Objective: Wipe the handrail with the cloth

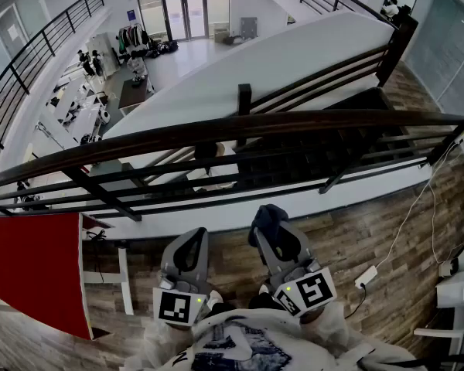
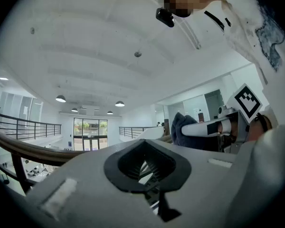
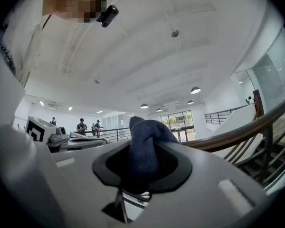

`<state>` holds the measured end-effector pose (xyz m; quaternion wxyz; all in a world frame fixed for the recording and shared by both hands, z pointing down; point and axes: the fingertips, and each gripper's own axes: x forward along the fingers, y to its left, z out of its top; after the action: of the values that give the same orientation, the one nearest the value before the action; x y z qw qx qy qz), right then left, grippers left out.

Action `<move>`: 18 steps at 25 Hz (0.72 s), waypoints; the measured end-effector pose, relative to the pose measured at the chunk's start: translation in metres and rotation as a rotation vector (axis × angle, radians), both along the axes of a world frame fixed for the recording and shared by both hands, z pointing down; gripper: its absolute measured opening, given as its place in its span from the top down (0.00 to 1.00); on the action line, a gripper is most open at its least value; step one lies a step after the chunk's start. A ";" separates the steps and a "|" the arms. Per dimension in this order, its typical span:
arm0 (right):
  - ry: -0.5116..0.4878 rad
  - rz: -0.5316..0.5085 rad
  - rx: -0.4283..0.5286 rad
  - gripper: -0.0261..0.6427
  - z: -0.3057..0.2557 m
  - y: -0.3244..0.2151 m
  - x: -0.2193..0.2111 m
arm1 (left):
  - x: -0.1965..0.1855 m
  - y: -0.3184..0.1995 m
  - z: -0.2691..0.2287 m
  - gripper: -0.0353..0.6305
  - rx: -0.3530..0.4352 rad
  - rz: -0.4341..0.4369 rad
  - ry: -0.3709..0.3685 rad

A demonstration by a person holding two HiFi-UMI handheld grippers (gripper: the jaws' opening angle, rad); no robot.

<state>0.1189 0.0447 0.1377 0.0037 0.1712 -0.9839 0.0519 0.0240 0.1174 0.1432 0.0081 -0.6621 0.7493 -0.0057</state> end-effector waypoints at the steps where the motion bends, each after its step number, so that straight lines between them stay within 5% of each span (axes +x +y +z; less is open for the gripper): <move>1: 0.001 -0.005 -0.003 0.82 0.001 -0.002 0.002 | 0.002 -0.002 0.001 0.95 -0.004 -0.004 -0.002; 18: -0.007 -0.020 -0.023 0.82 0.005 -0.041 0.034 | 0.028 -0.037 0.002 0.95 -0.017 -0.042 -0.017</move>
<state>0.1531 0.0035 0.1431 0.0029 0.1613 -0.9849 0.0636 0.0516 0.0808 0.1448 0.0086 -0.6461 0.7630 -0.0180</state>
